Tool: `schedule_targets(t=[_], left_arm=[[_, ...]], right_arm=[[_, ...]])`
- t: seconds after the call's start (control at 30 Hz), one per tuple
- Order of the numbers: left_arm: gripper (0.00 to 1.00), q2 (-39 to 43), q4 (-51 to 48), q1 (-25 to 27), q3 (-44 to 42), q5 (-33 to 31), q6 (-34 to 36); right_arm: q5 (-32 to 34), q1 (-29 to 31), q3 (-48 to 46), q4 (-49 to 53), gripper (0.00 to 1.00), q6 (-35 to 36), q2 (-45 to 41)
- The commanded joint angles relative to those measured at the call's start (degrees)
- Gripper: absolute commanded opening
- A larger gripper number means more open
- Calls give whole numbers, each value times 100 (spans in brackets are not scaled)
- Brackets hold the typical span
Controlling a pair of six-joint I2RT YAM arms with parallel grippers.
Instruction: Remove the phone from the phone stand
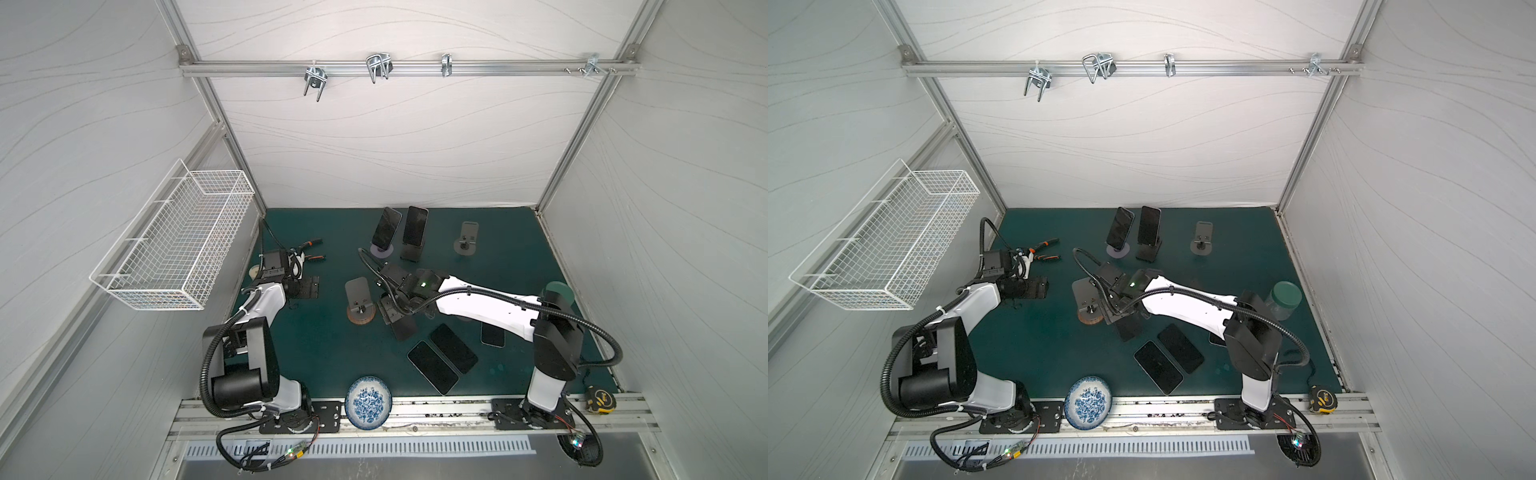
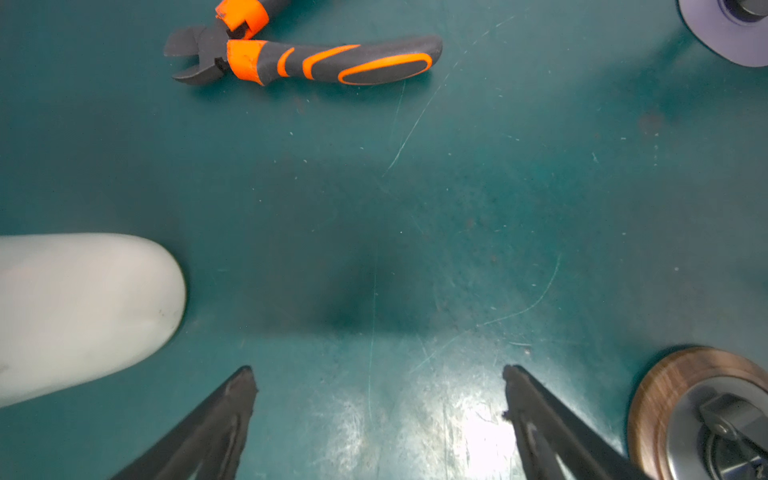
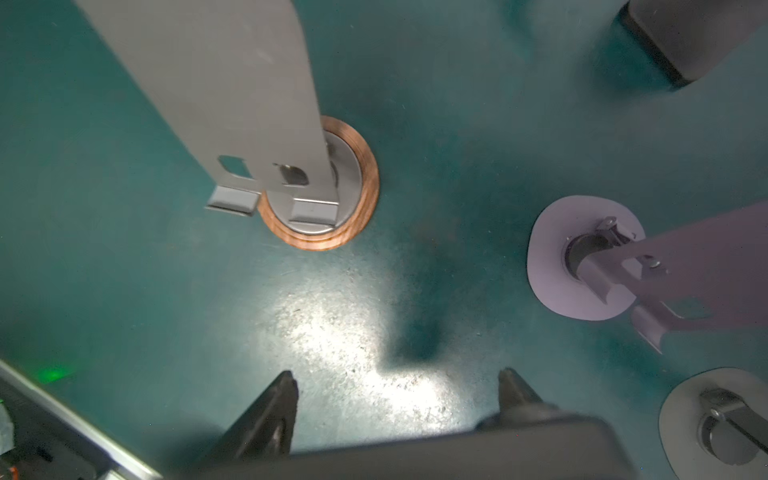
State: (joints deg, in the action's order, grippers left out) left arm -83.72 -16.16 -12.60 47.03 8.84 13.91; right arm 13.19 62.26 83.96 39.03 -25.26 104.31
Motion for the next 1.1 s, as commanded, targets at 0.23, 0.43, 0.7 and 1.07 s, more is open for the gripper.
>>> schedule_targets(t=[0.23,0.43,0.7,1.07], left_arm=[[95,-31,40,8,213,72,74],[95,-68,14,4,248,55,59],[94,-27,45,3,209,47,59],[95,-6,48,12,197,74,111]], right_arm=[[-141,-109,-53,-75,62,170,672],[-128,-108,-27,12,63,170,958],[-85,-109,-84,52,64,163,1317],[-17,-124,84,58,67,245,1841]])
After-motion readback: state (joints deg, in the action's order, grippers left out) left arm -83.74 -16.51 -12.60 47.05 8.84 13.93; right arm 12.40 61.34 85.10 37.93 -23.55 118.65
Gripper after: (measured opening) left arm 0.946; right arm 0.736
